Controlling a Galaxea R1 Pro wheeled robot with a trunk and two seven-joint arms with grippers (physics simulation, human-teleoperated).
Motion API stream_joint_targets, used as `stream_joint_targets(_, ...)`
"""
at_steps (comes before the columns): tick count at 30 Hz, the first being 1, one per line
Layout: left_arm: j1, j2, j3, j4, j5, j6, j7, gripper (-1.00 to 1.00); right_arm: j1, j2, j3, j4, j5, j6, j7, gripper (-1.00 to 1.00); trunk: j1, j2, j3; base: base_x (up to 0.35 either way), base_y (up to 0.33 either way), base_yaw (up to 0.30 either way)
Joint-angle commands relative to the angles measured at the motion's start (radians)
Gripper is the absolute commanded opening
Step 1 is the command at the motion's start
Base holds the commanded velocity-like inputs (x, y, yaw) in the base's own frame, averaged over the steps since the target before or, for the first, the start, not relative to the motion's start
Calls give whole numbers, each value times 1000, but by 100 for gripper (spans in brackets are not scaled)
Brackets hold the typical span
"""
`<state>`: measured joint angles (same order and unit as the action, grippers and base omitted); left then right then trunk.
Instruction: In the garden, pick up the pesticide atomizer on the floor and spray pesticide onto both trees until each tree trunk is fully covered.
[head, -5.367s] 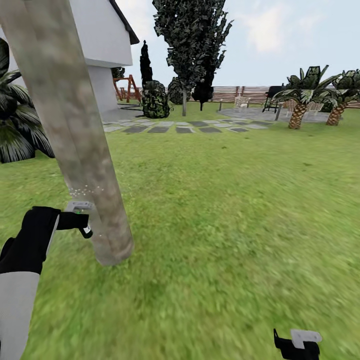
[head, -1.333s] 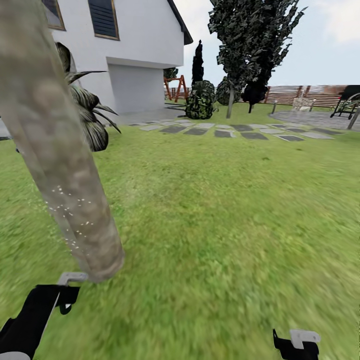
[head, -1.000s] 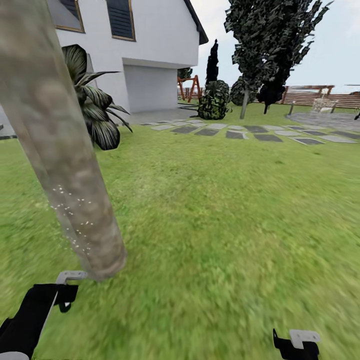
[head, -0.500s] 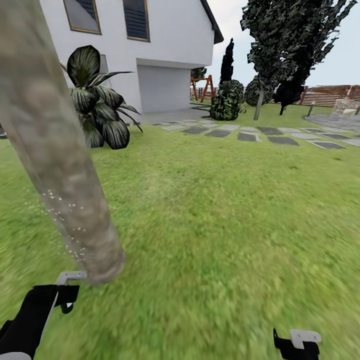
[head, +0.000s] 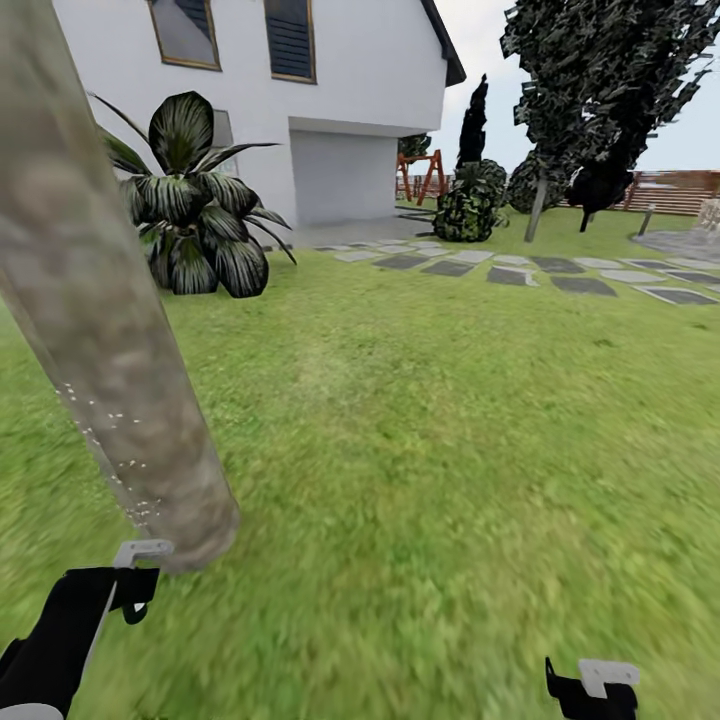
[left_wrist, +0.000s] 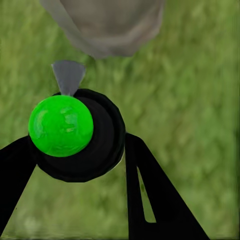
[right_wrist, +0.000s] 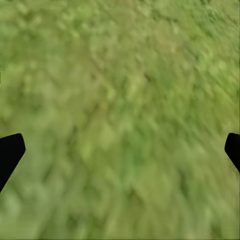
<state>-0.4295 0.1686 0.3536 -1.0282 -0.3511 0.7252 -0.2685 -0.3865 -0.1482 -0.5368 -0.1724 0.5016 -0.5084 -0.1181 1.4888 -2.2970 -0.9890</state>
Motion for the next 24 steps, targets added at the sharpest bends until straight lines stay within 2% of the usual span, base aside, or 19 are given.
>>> stream_joint_targets(1,0,-1,0,0,-1,0,0,-100,0,1,0,0,0,0,0,100,0,0,0,70,-277,275)
stream_joint_targets(11,0,-1,1,2,-5,-1,0,-100,0,4,0,0,0,0,0,100,0,0,0,198,-219,277)
stream_joint_targets(15,0,-1,0,1,-4,-1,0,-100,0,4,0,0,0,0,0,100,0,0,0,58,-265,270)
stream_joint_targets(24,0,-1,1,0,-6,3,0,-100,0,4,0,-1,0,0,0,100,0,0,0,1,-276,36)
